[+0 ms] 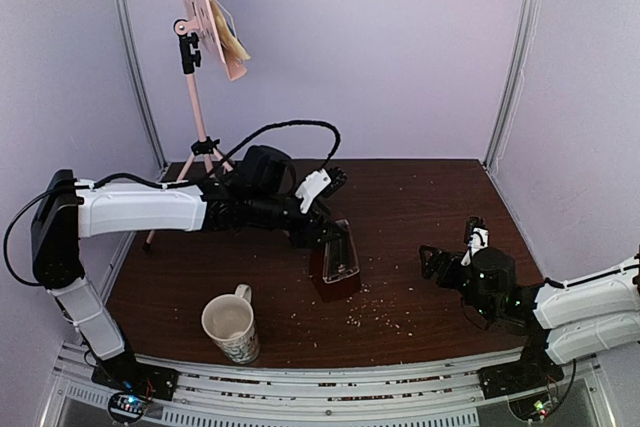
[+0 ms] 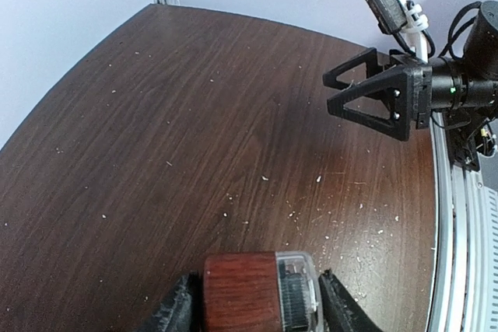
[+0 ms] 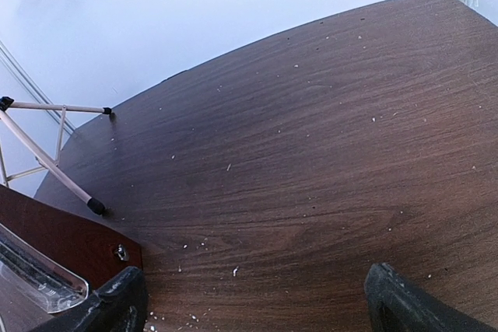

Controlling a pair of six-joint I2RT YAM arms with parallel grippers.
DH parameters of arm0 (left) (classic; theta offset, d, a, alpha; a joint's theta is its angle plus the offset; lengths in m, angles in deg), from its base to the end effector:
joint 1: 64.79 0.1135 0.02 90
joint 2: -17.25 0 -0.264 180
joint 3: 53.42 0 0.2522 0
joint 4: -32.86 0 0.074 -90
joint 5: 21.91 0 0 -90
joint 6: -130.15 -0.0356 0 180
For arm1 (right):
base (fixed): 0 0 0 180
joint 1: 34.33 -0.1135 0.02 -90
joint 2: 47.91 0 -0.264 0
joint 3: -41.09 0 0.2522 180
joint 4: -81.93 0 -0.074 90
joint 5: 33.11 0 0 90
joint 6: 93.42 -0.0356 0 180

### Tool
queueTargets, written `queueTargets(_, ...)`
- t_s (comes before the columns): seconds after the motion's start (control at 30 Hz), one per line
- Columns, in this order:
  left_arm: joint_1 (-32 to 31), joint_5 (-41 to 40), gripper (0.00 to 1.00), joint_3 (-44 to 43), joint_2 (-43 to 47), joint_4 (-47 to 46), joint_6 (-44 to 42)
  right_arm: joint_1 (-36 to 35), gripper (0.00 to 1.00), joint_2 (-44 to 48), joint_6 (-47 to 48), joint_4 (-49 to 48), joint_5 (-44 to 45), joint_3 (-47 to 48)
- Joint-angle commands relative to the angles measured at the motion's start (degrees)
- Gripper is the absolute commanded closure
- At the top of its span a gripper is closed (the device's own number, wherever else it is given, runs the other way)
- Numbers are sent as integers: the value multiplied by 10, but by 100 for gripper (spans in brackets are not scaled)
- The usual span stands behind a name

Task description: Pack up the instrument practice props

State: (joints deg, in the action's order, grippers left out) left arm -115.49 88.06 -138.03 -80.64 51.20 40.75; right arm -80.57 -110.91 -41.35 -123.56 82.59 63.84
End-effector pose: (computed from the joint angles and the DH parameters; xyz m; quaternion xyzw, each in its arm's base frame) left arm 0.2396 -0.3120 0.2607 0.4406 0.7431 -0.3444 0.3675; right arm 0.1462 0.1303 0.1587 0.0794 0.7800 0.2681 0.5597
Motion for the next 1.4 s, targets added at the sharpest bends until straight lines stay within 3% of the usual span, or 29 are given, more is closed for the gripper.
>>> queueTargets(0.0, -9, -22, 58, -6, -6, 5, -1, 3, 0, 3, -9, 7, 12, 1)
queueTargets(0.23, -12, -65, 58, -8, -4, 6, 40, 3, 0, 13, -22, 44, 13, 16)
queueTargets(0.47, -36, -258, 58, -34, -4, 32, 168, 2, 0, 1, -27, 80, -20, 55)
queueTargets(0.6, -62, -337, 59, -32, -3, 17, 231, 2, 0, -6, -19, 79, -52, 65)
queueTargets(0.7, -86, -363, 54, -30, -9, 14, 264, 1, 0, -12, 0, 68, -87, 64)
queueTargets(0.9, -100, -311, 25, -26, -3, 14, 282, -32, 0, -29, 56, 51, -130, 69)
queueTargets(1.1, -95, -299, 6, -10, 56, 8, 221, -141, 0, -117, 95, 76, -50, 142)
queueTargets(1.2, -61, -240, 2, -20, 80, 37, 184, -173, 0, -173, 88, 45, -45, 169)
queueTargets(1.37, 48, -121, 2, -26, 109, 69, 153, -181, 0, -258, 52, 10, -45, 203)
